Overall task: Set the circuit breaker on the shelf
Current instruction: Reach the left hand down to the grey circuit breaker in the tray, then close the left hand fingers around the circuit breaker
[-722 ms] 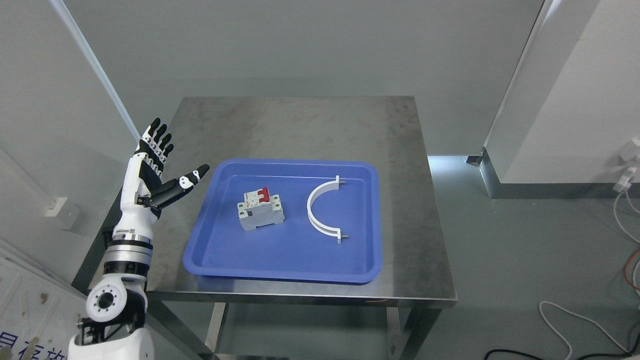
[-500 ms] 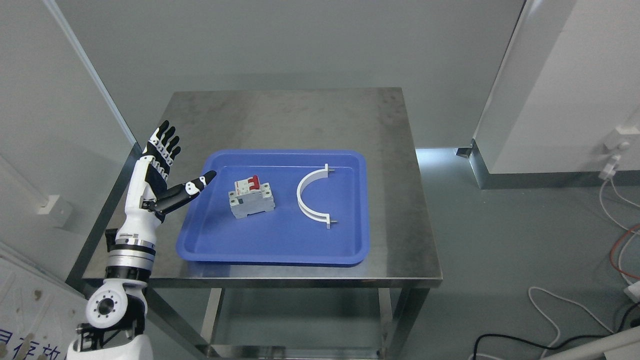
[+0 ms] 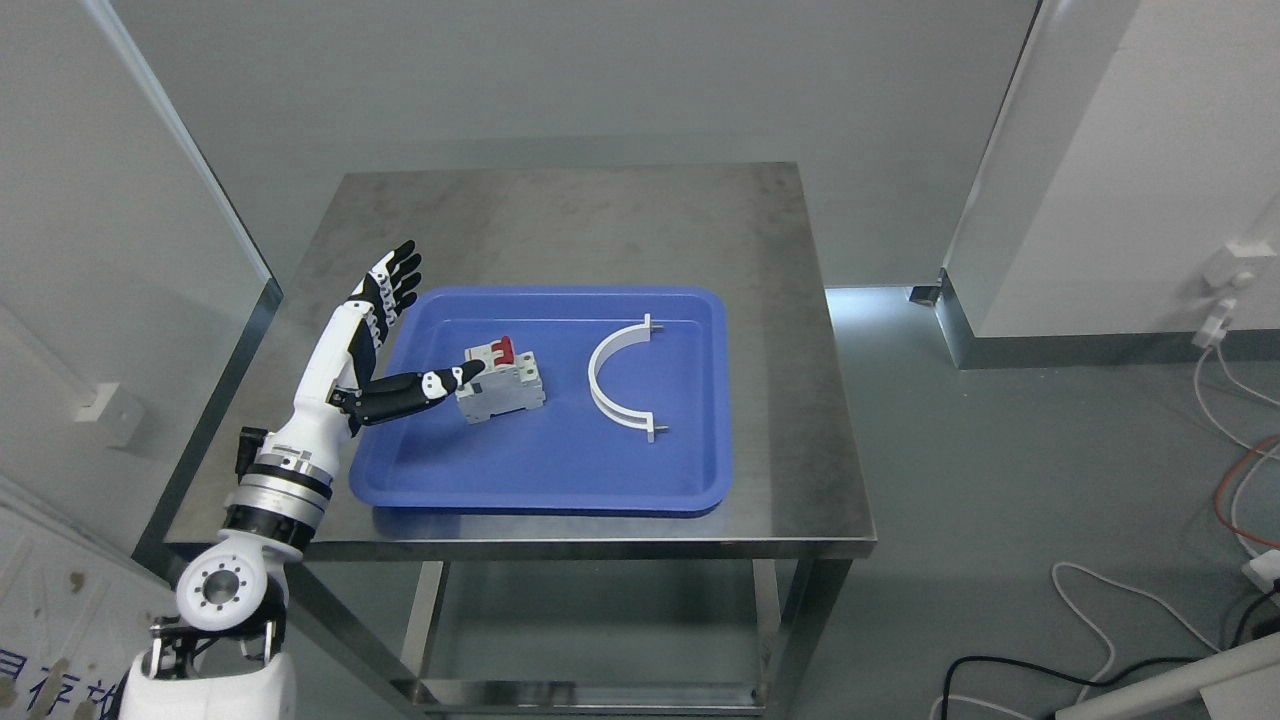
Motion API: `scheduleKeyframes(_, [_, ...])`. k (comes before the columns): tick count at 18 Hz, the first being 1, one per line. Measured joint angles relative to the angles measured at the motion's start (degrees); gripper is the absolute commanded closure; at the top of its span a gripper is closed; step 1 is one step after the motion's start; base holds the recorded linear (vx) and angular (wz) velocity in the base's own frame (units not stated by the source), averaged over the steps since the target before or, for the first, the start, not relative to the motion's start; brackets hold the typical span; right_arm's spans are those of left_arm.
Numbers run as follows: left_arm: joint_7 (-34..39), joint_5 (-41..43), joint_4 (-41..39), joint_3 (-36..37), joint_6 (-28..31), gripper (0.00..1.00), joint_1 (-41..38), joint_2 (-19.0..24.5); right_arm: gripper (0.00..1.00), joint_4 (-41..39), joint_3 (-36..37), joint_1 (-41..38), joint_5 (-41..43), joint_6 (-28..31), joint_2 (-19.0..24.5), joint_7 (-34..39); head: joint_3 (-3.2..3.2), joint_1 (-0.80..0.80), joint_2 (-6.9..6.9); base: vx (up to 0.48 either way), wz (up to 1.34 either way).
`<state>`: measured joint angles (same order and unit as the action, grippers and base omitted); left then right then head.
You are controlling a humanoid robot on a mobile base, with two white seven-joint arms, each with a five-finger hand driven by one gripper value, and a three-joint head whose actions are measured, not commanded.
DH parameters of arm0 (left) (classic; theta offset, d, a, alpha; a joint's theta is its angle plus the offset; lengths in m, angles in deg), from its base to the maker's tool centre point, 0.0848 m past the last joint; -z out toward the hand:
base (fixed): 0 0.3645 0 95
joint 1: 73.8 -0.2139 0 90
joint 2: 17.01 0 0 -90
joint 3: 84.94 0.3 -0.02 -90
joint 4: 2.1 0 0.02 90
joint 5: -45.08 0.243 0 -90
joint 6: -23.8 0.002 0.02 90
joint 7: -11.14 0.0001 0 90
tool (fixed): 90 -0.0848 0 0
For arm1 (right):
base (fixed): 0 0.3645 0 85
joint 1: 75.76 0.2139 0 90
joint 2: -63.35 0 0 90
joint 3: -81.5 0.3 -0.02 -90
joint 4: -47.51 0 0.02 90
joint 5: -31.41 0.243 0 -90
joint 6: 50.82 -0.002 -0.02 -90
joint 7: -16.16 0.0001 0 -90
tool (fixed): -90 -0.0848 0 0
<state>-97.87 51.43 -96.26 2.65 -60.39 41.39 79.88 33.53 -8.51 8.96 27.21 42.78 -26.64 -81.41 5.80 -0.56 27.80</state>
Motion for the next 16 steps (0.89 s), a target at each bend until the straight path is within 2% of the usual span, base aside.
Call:
scheduleKeyframes(4, [-5.53,3.27,-0.52,3.03,6.32,0.15,2.14,1.63,0.0,0.0,0.0,0.01,0.0,0.0,0.0,-0.02,0.0,0.0,0.0,0.014,-0.08])
scheduleKeyframes(9, [-9.1,5.55,-0.9,5.39,8.43,0.15,3.0,5.6,0.0,0.0,0.0,0.0,0.0,0.0,0.0,-0.16,0.0,0.0,0.0,0.011,-0.02])
scheduleKeyframes(16, [-10.1,9.58,-1.05,6.55,8.63,0.36,2.61,9.41,0.0,0.0,0.0,0.0,-0.01,0.0,0.0,-0.2,0.0,0.0,0.0,0.001,-0.01])
